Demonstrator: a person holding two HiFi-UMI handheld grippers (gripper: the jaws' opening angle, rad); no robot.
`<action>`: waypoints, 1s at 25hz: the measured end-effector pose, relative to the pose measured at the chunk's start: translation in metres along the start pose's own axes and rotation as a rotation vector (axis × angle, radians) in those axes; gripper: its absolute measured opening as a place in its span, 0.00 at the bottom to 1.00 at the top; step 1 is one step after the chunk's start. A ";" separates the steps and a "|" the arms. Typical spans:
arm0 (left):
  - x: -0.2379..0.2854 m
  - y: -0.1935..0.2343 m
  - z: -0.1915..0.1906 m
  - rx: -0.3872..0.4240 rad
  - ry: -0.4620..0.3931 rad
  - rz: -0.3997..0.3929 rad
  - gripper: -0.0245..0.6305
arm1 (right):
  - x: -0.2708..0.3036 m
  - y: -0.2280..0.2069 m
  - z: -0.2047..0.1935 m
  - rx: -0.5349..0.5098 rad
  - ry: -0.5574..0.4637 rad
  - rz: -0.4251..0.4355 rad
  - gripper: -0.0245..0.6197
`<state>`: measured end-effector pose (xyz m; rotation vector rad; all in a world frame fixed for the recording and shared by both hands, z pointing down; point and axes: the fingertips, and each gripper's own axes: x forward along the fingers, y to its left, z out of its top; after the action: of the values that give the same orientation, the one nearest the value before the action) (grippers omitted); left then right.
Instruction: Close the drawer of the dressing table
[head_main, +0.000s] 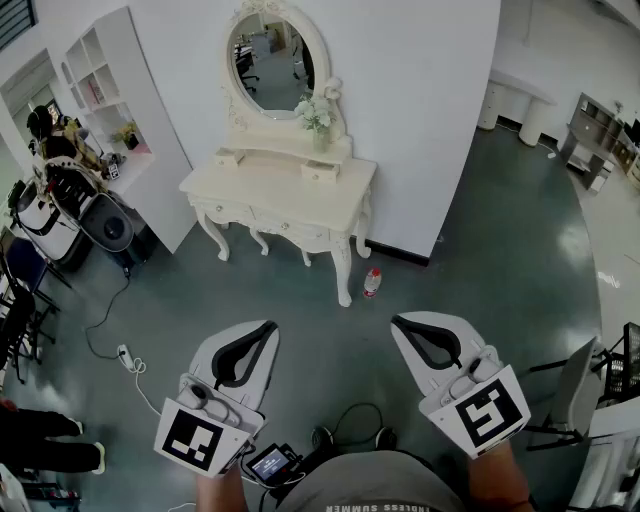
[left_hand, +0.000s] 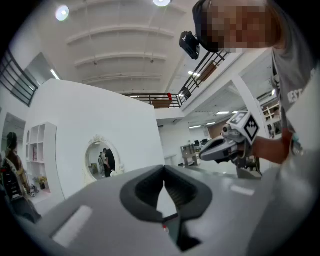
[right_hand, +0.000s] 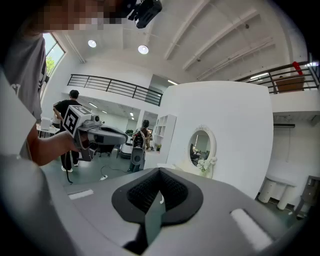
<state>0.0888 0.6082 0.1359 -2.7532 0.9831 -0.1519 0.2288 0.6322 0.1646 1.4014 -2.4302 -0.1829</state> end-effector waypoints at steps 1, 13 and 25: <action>-0.001 0.001 -0.001 0.000 0.006 -0.003 0.04 | 0.001 0.001 0.001 0.000 0.002 0.000 0.04; -0.007 0.032 -0.014 -0.012 -0.011 -0.024 0.04 | 0.028 0.014 0.011 0.006 -0.001 -0.022 0.04; -0.017 0.093 -0.042 -0.032 -0.019 -0.056 0.04 | 0.086 0.037 0.031 0.045 -0.021 -0.053 0.04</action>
<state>0.0115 0.5418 0.1545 -2.8072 0.9117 -0.1191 0.1476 0.5752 0.1639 1.4920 -2.4295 -0.1571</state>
